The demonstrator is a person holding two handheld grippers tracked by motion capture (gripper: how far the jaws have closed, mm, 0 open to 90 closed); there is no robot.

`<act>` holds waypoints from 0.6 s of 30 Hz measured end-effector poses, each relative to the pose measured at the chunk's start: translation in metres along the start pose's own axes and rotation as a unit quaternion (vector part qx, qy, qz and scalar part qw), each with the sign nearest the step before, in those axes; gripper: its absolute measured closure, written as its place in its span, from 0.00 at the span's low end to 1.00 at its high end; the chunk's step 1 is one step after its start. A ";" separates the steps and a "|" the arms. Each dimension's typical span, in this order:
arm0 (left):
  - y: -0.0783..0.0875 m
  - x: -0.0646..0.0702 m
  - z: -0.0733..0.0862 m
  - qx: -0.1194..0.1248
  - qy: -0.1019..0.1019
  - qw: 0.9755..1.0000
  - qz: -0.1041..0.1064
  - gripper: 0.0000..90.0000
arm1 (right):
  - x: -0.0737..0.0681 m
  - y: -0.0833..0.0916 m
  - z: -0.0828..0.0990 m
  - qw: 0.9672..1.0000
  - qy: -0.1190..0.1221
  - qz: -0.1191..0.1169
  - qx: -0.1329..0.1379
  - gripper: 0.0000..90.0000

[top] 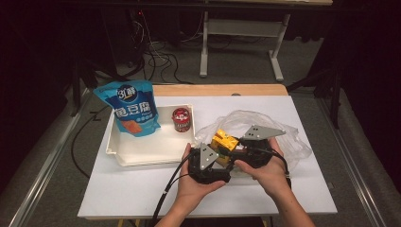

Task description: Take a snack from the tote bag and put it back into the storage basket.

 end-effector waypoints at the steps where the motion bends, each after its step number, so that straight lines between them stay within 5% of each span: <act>1: 0.000 0.000 0.000 0.001 -0.001 1.000 -0.003 0.12 | 0.000 0.000 0.000 1.000 0.001 0.000 0.000 0.58; 10: -0.002 -0.002 -0.001 0.019 -0.007 1.000 -0.014 0.28 | 0.001 0.000 0.001 1.000 0.000 0.000 -0.001 0.58; 18: 0.004 -0.002 -0.001 0.023 0.012 1.000 -0.016 0.35 | 0.001 0.002 -0.002 1.000 -0.019 -0.015 0.016 0.49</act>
Point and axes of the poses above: each handheld gripper's, and its own axes: y roughly backward along the jaws, z roughly out of its underside, x roughly to its right, the point moved 8 cm from there along -y, roughly forward along the jaws, and after that the axes turned 15 degrees about x, right-handed, at the moved point
